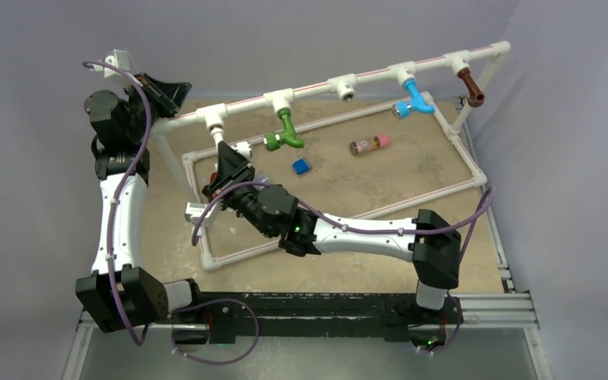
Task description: Install the water faucets
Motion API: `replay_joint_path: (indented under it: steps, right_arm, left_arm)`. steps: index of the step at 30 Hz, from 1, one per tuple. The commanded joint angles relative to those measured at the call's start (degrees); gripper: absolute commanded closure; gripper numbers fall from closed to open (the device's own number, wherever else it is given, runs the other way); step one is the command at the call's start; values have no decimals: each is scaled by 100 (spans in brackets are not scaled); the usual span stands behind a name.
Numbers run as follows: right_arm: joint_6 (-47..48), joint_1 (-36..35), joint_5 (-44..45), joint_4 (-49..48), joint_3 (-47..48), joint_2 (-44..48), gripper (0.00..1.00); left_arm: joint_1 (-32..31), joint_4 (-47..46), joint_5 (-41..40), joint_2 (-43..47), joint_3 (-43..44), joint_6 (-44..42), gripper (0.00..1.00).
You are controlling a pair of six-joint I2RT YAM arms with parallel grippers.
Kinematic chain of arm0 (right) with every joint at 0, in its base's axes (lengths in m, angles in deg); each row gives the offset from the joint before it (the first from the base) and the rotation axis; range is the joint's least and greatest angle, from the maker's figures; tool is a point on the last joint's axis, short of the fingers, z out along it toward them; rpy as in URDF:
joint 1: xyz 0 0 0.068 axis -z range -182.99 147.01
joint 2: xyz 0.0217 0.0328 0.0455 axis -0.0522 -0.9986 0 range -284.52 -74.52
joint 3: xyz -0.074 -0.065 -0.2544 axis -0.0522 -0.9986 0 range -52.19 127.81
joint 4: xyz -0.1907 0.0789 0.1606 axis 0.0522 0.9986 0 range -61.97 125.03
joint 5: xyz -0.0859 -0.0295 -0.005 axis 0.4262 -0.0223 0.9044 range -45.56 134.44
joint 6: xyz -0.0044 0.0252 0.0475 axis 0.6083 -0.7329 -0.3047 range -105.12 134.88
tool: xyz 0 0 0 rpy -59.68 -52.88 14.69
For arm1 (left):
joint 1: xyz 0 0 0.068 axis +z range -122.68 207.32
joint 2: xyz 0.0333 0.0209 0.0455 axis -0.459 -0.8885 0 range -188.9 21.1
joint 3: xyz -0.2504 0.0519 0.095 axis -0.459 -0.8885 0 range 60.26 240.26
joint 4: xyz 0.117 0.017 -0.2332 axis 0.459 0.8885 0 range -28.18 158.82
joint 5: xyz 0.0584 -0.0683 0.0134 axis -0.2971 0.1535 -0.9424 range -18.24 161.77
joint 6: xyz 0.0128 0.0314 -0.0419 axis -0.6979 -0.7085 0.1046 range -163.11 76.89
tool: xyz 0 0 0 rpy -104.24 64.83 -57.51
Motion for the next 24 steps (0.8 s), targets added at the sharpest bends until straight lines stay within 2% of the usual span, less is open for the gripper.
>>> replay_joint_path:
  steps: [1, 5, 11, 16, 24]
  right_arm:
    - [-384, 40, 452, -606, 159, -182, 100]
    - [-880, 29, 739, -1376, 44, -306, 100]
    - [-2345, -165, 1126, -2214, 207, -672, 100]
    - [-4035, -339, 1763, -2556, 793, -1088, 100]
    - [-7102, -400, 2059, -3039, 871, -992, 100]
  left_arm:
    - [-20, 2234, 545, -651, -805, 41, 100]
    - [-14, 2229, 545, -650, -811, 41, 100]
    - [-14, 2223, 556, -637, -814, 50, 100]
    - [-14, 2211, 560, -633, -814, 50, 100]
    - [-14, 2207, 597, -626, -823, 58, 100]
